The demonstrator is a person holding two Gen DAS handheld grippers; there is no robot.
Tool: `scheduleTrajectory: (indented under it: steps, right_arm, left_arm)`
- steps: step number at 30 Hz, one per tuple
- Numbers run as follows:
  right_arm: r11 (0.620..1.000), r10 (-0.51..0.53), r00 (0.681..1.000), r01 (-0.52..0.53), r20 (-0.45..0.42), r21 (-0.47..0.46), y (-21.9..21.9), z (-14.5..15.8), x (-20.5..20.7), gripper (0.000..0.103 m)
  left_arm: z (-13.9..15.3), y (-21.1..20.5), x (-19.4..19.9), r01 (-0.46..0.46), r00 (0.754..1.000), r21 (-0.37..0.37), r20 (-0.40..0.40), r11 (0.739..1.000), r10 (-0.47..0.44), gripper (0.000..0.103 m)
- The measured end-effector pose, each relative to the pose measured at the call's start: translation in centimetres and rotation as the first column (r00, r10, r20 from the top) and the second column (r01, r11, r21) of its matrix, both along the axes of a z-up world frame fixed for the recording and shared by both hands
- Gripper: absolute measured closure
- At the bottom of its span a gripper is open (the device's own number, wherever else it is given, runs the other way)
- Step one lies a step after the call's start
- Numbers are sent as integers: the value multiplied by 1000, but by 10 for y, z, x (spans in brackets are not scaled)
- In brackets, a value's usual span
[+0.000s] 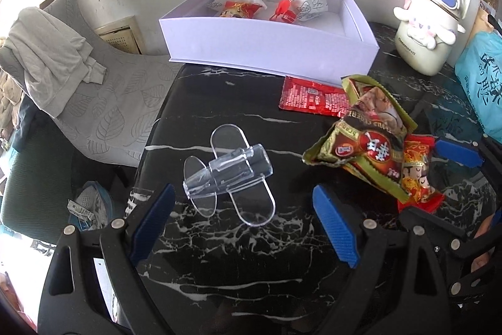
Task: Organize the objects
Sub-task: 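Grasp the clear plastic stand with the left tool while the right tool reaches the snack packets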
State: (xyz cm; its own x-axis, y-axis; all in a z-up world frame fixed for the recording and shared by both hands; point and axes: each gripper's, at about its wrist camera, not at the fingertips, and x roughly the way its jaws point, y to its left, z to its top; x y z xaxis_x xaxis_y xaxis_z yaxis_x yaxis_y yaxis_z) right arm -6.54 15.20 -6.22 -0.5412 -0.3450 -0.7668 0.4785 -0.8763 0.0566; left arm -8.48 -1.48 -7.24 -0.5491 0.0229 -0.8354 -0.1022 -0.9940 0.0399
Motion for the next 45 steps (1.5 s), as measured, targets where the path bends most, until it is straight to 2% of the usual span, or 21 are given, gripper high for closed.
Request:
scheduleTrajectory:
  steps: [6, 13, 21, 27, 29, 35, 41, 45]
  right_arm:
    - [1000, -20, 998, 21, 52, -8, 4, -12, -12, 18]
    - [998, -33, 998, 35, 49, -44, 12, -12, -13, 18]
    - [999, -31, 999, 33, 42, -40, 15, -11, -11, 22]
    - [998, -40, 998, 42, 39, -50, 23, -11, -11, 33]
    - [998, -49, 998, 51, 34, -44, 25, -10, -11, 43]
    - [997, -67, 998, 67, 19, -24, 35, -10, -9, 62]
    - [997, -70, 997, 70, 16, -27, 45, -10, 0, 71]
    - [996, -73, 997, 74, 23, -50, 54, -10, 6, 73]
  left_arm:
    - [-8, -2, -9, -8, 1000, 16, 12, 1000, 8, 14]
    - [-10, -2, -12, 11, 1000, 53, -1, 999, -10, 15]
    - [-8, 8, -10, 44, 999, 54, -25, 998, -43, 28]
    - [-5, 16, -10, 74, 997, 54, -35, 996, -72, 44]
    - [-5, 19, -9, 78, 996, 54, -36, 996, -76, 44]
    - [-5, 29, 3, 115, 993, 54, -36, 992, -113, 44]
    - [-3, 40, 22, 163, 987, 51, -25, 985, -162, 44]
    - [-2, 47, 32, 188, 982, 44, -20, 981, -188, 44]
